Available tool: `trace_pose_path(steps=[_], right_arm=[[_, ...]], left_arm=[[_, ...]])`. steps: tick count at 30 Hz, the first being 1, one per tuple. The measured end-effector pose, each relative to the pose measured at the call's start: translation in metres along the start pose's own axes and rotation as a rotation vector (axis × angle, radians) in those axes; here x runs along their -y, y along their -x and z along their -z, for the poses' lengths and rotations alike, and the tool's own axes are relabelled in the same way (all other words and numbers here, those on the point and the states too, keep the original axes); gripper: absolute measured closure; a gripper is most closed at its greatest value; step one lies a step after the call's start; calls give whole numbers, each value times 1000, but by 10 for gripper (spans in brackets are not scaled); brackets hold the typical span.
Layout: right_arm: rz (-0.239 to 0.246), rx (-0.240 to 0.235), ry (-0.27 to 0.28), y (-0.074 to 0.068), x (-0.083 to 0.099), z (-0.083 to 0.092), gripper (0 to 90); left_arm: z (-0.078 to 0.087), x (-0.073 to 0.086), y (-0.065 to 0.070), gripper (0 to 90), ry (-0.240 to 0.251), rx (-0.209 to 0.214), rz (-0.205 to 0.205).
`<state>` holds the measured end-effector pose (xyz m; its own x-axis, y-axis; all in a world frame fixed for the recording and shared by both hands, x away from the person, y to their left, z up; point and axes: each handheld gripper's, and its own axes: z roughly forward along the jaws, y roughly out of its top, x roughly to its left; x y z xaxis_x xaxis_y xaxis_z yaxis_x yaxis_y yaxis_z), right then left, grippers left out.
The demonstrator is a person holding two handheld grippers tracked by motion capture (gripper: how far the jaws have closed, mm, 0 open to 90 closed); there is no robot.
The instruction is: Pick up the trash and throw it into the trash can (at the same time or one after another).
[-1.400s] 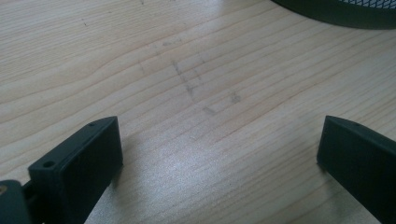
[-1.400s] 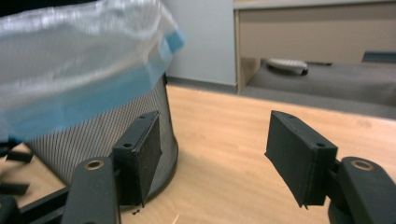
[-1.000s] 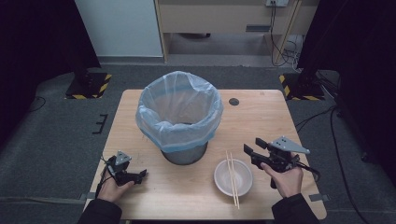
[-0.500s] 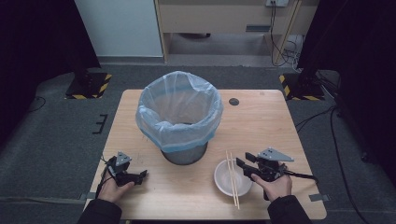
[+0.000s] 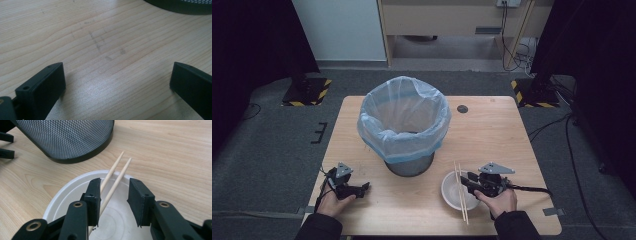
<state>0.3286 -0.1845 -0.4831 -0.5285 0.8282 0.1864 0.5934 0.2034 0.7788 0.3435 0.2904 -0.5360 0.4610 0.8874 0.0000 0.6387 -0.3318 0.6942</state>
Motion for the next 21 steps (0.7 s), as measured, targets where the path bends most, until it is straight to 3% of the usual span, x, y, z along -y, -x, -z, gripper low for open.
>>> trace_pose_path(steps=[11,21], right_arm=[[7,7,-74,-2,3,-9,663],[-12,14,-86,-1,2,-7,733]], left_arm=[[0,0,0,0,0,0,0],[0,0,0,0,0,0,0]])
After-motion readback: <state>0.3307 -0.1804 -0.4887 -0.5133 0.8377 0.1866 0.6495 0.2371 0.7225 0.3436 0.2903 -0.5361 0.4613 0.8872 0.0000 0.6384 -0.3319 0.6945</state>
